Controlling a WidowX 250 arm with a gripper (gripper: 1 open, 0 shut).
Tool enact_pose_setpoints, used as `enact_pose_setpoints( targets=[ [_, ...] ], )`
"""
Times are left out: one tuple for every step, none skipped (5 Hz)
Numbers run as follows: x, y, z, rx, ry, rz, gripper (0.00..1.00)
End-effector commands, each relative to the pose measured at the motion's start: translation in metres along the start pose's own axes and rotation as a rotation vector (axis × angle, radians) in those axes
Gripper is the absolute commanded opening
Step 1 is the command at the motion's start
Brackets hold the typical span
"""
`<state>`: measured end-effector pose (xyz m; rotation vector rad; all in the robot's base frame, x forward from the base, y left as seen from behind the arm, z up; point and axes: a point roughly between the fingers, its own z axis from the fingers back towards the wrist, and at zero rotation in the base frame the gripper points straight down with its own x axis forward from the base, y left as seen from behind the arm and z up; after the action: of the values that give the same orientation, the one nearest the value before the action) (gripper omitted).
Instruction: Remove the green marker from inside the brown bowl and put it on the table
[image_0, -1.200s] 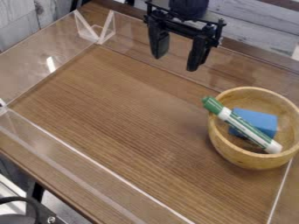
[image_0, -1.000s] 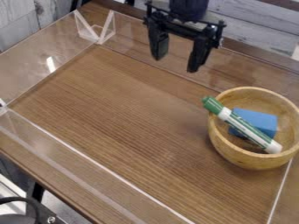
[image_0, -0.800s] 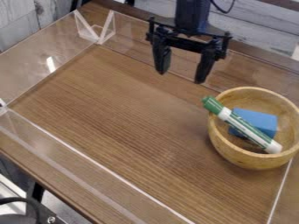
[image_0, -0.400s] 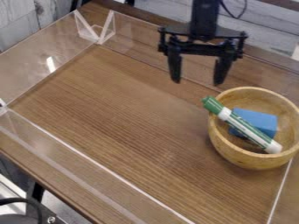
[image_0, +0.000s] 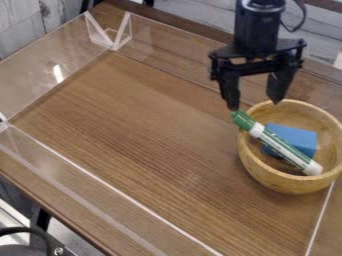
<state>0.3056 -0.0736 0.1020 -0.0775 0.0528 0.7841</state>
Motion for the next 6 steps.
enact_pose_setpoints(
  targets=[
    [-0.002, -0.011, 0.003, -0.059, -0.023, 0.064, 1.00],
    [-0.006, -0.015, -0.008, -0.071, -0.027, 0.083, 1.00],
    [-0.010, -0.018, -0.016, -0.074, -0.030, 0.093, 1.00],
    [-0.013, -0.021, -0.021, -0.075, -0.034, 0.096, 1.00],
    [-0.014, -0.023, -0.026, -0.080, -0.038, 0.097, 1.00],
    [-0.015, -0.024, -0.027, -0.084, -0.042, 0.094, 1.00]
  ],
)
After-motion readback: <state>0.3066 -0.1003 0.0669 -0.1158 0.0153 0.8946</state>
